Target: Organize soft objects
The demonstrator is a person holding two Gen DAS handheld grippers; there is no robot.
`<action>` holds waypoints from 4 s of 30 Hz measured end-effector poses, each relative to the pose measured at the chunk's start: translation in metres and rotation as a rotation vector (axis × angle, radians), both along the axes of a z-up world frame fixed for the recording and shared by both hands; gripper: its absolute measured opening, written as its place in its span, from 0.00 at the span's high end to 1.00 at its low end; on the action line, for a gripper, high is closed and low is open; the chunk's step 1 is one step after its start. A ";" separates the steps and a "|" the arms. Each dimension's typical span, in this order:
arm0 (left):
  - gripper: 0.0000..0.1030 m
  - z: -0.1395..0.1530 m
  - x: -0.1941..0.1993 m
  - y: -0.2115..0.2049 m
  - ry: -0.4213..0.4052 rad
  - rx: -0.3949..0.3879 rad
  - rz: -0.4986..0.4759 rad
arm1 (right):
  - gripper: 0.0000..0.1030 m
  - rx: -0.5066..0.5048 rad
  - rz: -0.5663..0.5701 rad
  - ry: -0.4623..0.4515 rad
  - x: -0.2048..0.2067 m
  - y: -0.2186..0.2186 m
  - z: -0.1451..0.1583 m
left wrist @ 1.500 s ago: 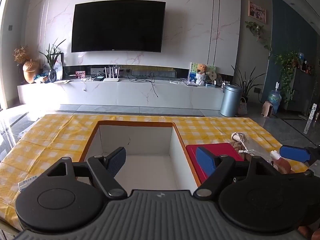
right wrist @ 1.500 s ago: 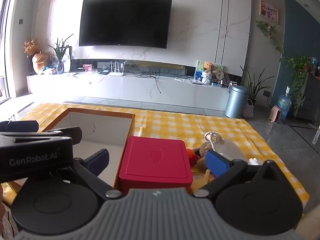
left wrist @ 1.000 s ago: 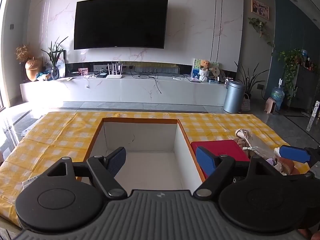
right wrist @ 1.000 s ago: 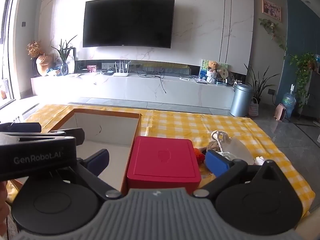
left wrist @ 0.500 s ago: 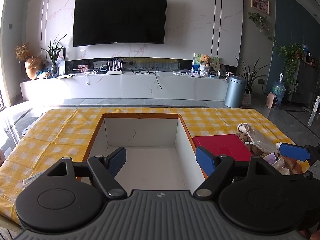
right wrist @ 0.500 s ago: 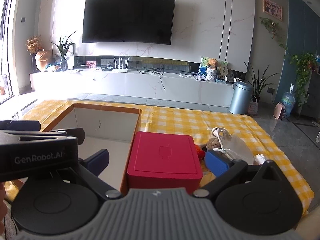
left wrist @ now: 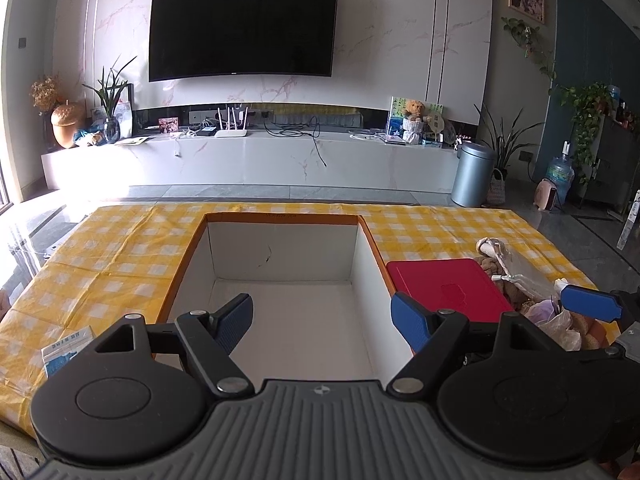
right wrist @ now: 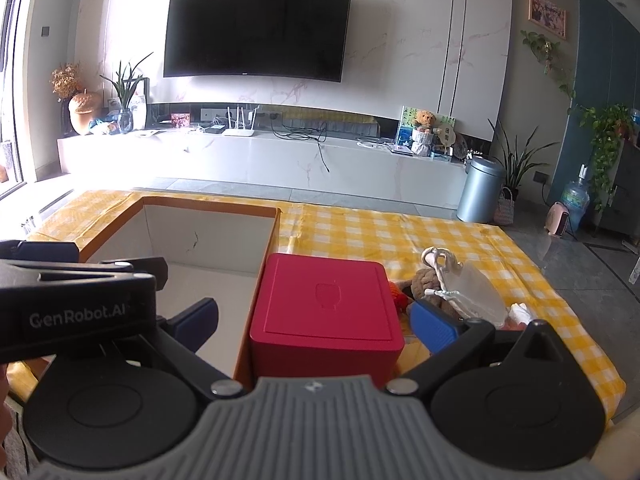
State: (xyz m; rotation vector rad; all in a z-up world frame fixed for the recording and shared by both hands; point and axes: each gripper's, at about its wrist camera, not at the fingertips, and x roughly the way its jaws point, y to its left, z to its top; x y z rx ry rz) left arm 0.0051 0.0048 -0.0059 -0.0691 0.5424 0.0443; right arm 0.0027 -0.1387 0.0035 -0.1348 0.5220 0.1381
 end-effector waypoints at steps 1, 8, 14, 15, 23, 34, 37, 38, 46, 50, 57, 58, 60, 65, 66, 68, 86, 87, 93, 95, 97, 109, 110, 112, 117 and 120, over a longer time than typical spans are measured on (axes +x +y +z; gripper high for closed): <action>0.10 0.000 0.001 0.000 0.001 -0.001 0.001 | 0.03 0.000 0.000 0.001 0.000 0.000 0.000; 0.10 -0.001 0.001 0.000 -0.002 0.009 0.005 | 0.03 -0.001 -0.001 0.006 0.001 0.001 0.000; 0.10 -0.001 -0.001 -0.001 -0.005 0.026 0.011 | 0.03 -0.008 -0.002 0.009 0.001 0.002 -0.001; 0.10 -0.001 -0.001 -0.001 -0.005 0.027 0.011 | 0.03 -0.009 -0.002 0.009 0.001 0.002 -0.001; 0.10 -0.001 0.000 0.000 0.006 0.024 0.007 | 0.03 -0.018 -0.001 0.011 0.001 0.003 -0.001; 0.10 -0.002 0.002 0.003 0.001 0.004 -0.037 | 0.03 -0.002 0.005 0.013 0.002 0.000 -0.001; 0.11 0.002 -0.001 0.004 -0.029 -0.032 -0.055 | 0.03 -0.010 0.004 0.007 0.001 -0.006 0.003; 0.11 0.004 -0.001 0.004 -0.041 -0.038 -0.064 | 0.03 -0.038 0.001 -0.002 0.001 -0.008 0.004; 0.11 0.008 0.010 -0.013 -0.038 0.024 -0.119 | 0.02 -0.100 0.022 0.017 0.008 -0.069 0.013; 0.11 0.005 0.019 -0.022 -0.004 0.038 -0.146 | 0.02 -0.100 -0.008 0.081 0.022 -0.108 0.007; 0.11 0.002 0.039 -0.032 0.077 -0.008 -0.220 | 0.03 -0.128 -0.062 0.255 0.056 -0.141 -0.026; 0.11 0.002 0.043 -0.034 0.076 -0.013 -0.217 | 0.05 -0.132 -0.069 0.276 0.062 -0.141 -0.033; 0.11 0.004 0.051 -0.041 0.079 -0.022 -0.223 | 0.09 -0.124 -0.087 0.306 0.073 -0.140 -0.045; 0.10 0.006 0.060 -0.052 0.065 0.033 -0.277 | 0.10 -0.097 -0.068 0.373 0.094 -0.134 -0.066; 0.10 0.005 0.060 -0.052 0.053 0.040 -0.278 | 0.12 -0.089 -0.060 0.384 0.097 -0.132 -0.069; 0.10 0.002 0.061 -0.049 0.055 0.046 -0.275 | 0.18 -0.087 -0.048 0.404 0.104 -0.129 -0.073; 0.10 -0.003 0.057 -0.026 0.095 -0.009 -0.272 | 0.33 -0.013 -0.070 0.489 0.118 -0.110 -0.091; 0.10 -0.003 0.055 -0.028 0.094 -0.007 -0.285 | 0.36 -0.007 -0.090 0.496 0.122 -0.109 -0.095; 0.10 -0.006 0.049 -0.040 0.101 0.016 -0.323 | 0.60 -0.082 -0.127 0.540 0.127 -0.104 -0.109; 0.10 -0.007 0.049 -0.042 0.122 0.010 -0.329 | 0.67 -0.061 -0.120 0.542 0.125 -0.107 -0.107; 0.10 -0.009 0.048 -0.043 0.131 0.013 -0.328 | 0.75 -0.063 -0.119 0.537 0.121 -0.109 -0.103; 0.10 -0.014 0.043 -0.076 0.204 0.051 -0.419 | 0.96 0.110 -0.057 0.395 0.065 -0.152 -0.035; 0.10 -0.014 0.044 -0.080 0.210 0.050 -0.429 | 0.96 0.119 -0.072 0.372 0.059 -0.159 -0.029; 0.10 -0.012 0.046 -0.092 0.234 0.048 -0.450 | 0.96 0.141 -0.097 0.331 0.048 -0.173 -0.019; 0.10 -0.011 0.061 -0.136 0.309 0.047 -0.503 | 0.96 0.191 -0.218 0.230 0.025 -0.208 -0.004; 0.10 -0.011 0.069 -0.169 0.360 0.064 -0.580 | 0.96 0.220 -0.252 0.210 0.018 -0.221 -0.005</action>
